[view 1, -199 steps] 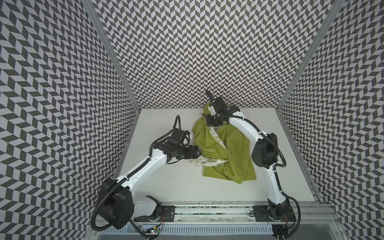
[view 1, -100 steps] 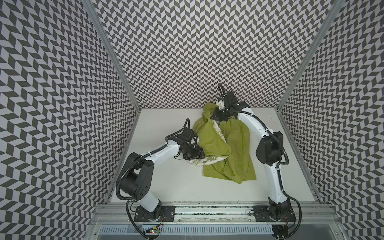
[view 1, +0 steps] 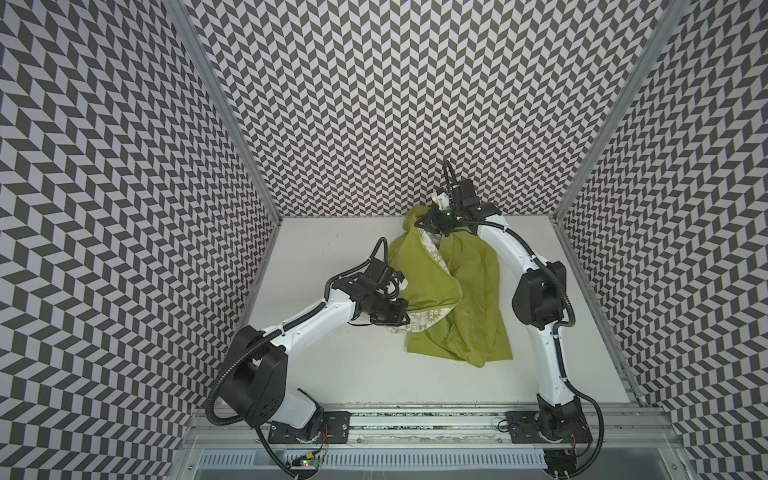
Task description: Zip up the jacket
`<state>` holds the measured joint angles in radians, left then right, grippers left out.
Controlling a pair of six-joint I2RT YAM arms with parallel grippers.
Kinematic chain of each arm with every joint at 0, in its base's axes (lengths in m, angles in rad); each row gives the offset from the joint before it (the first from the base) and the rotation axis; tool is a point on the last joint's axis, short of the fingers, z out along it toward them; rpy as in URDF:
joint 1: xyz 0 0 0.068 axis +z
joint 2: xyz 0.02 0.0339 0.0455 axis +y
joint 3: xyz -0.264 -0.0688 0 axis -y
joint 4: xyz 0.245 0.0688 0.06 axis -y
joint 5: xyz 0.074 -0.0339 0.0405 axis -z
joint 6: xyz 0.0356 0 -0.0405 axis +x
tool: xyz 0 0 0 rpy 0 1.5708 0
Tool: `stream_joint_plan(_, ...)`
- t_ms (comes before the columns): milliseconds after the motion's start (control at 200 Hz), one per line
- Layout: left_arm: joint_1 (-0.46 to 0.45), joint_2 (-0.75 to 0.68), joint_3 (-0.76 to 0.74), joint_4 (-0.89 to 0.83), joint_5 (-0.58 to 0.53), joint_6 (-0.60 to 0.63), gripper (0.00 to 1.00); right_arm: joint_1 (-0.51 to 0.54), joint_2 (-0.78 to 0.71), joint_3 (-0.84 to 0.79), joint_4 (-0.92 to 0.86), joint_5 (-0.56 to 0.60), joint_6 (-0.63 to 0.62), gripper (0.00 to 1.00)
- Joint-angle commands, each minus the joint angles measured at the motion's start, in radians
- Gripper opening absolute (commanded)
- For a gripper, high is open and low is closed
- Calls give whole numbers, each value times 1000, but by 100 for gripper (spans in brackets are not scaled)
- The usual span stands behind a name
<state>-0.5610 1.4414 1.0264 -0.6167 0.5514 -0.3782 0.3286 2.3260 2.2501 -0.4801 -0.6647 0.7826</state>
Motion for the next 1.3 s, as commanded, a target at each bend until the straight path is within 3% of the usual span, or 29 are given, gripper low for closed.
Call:
stream_joint_plan(0, -4, -103, 53, -89, -205, -15, 0, 11, 45, 17, 300, -126, 199, 0)
stream_joint_plan(205, -69, -286, 192, -236, -826, 67, 0, 17, 167, 155, 682, -162, 508, 0)
stream_joint_plan(330, -138, -326, 233, -237, -1008, 167, 0, 11, 279, 311, 779, -160, 621, 0)
stream_joint_plan(456, -241, -313, 203, -190, -956, 249, 0, -12, 315, 222, 885, -170, 693, 10)
stream_joint_plan(591, -359, -175, 167, -227, -867, 253, 0, -61, 273, 12, 883, -201, 630, 24)
stream_joint_plan(731, -452, -56, 149, -300, -821, 174, 0, -119, 151, -208, 821, -172, 524, 66)
stream_joint_plan(841, -495, -92, 101, -301, -800, 109, 19, -152, 75, -225, 605, -168, 358, 80)
stream_joint_plan(936, -511, -160, 72, -288, -748, 74, 54, -173, 16, -213, 388, -127, 211, 82)
stream_joint_plan(1042, -517, -216, 71, -300, -722, 35, 64, -177, -36, -158, 87, -26, 6, 79)
stream_joint_plan(1167, -456, -245, 88, -322, -742, -26, 78, -162, -70, -114, -178, 96, -171, 76)
stream_joint_plan(1297, -146, -197, 64, -281, -441, -114, 82, -123, -116, -152, -334, 223, -290, 77)
